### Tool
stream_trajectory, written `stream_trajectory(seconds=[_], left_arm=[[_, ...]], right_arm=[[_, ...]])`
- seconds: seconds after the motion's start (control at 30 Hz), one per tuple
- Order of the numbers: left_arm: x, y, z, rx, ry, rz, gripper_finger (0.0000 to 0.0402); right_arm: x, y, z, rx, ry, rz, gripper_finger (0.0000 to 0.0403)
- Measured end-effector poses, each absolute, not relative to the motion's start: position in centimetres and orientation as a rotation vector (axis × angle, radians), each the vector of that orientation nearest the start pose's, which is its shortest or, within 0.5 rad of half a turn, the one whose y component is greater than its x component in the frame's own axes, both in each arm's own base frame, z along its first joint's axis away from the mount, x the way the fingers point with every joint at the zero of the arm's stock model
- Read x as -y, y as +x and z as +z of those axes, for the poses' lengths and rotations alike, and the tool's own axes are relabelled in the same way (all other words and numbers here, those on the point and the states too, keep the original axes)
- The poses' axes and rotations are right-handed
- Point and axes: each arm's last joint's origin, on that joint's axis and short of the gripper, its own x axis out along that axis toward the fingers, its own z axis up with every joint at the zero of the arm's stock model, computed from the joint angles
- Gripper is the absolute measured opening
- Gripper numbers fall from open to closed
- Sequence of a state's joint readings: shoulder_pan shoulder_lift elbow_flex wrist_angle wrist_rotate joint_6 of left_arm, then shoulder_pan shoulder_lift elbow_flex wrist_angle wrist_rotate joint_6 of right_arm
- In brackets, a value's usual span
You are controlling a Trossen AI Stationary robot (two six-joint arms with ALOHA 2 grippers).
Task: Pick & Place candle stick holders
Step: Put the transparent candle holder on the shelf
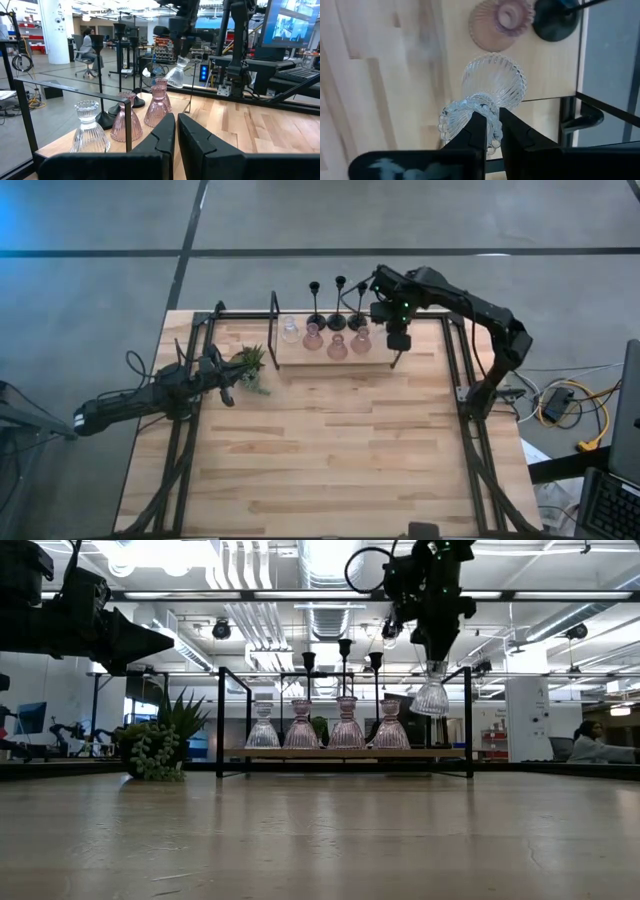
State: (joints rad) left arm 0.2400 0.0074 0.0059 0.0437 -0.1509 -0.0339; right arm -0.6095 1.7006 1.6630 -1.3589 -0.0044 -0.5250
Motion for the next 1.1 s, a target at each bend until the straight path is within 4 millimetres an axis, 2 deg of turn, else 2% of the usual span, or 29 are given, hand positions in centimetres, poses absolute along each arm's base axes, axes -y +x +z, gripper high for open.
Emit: stream_trajectory(seconds=[0.57, 1.1], left_arm=[[-2.7, 9.4, 16.9, 0.049, -0.032, 0.390, 0.0026], [-2.7, 9.4, 16.9, 0.049, -0.031, 0.390, 0.0026]], right_arm=[[22.7, 25.6, 29.2, -1.449, 0.005, -0.101, 0.0020], [24.3, 26.3, 26.9, -1.475, 0.011, -0.084, 0.0020]])
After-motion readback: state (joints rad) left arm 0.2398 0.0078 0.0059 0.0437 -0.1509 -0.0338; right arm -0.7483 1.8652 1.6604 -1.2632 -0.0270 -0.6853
